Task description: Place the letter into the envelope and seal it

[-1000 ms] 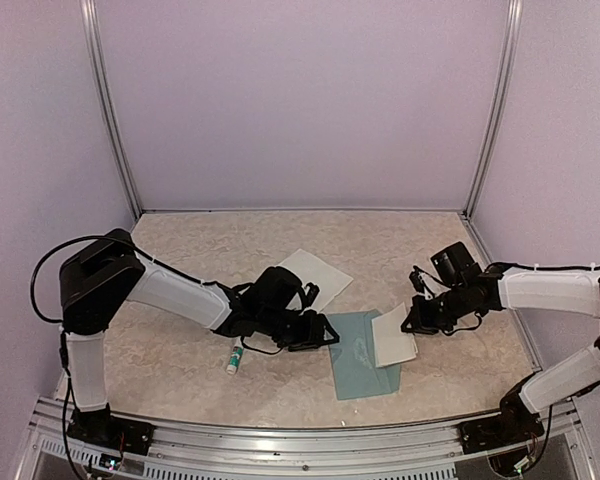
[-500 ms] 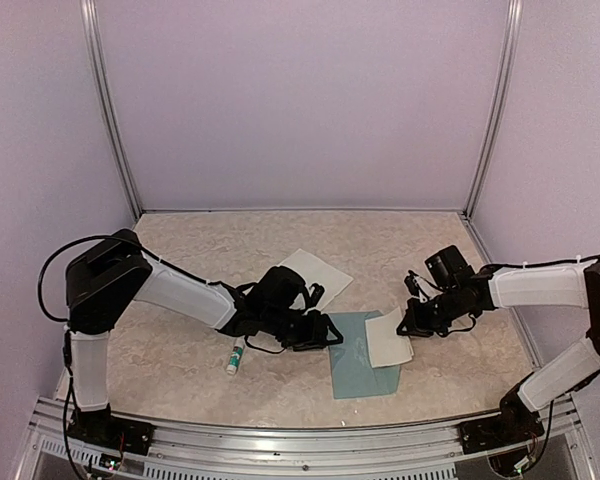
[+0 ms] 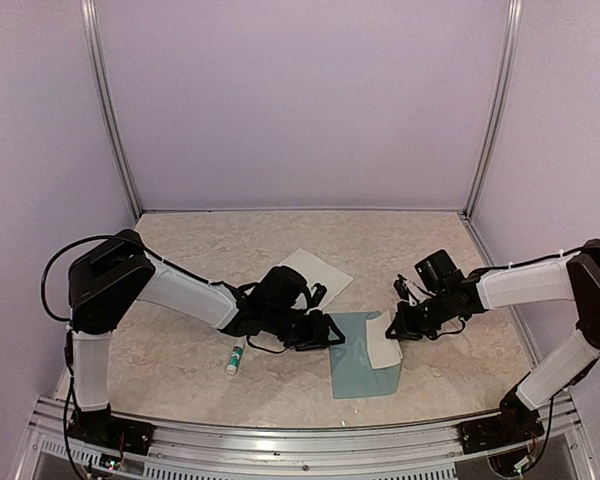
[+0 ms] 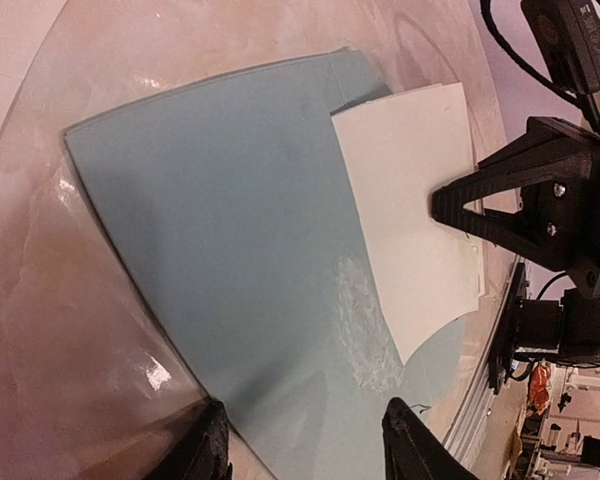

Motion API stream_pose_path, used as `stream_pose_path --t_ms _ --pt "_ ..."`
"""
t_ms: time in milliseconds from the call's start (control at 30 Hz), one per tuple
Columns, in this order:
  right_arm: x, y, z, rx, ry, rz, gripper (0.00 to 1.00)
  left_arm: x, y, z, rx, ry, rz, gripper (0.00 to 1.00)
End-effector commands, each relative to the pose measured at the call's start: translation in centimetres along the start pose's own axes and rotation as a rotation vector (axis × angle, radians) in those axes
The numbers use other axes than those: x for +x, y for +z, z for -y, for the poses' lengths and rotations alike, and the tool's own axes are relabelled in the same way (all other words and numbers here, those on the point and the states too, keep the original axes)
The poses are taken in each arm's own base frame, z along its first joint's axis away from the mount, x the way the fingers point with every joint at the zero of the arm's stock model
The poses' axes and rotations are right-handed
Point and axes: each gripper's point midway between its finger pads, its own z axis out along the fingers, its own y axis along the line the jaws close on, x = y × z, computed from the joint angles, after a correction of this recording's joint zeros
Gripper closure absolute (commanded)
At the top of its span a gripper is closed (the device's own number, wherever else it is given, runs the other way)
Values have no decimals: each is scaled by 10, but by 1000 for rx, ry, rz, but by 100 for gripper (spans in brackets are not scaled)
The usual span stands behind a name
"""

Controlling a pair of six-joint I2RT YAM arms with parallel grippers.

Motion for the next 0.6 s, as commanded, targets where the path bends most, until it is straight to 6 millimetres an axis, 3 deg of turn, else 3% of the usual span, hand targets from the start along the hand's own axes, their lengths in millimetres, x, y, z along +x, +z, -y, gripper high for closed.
stream_pose_path --t_ms 0,200,367,567 --pt "-7 9 -16 -51 -12 10 100 12 11 -14 -31 -1 -41 51" --pt "-8 17 -26 -73 -25 0 100 11 14 -9 -23 7 -39 51" --pt "-11 11 -28 -61 -35 10 99 9 11 -10 -36 11 -26 51" --pt "-9 -10 -26 -9 -69 24 62 2 0 -8 -56 18 8 51"
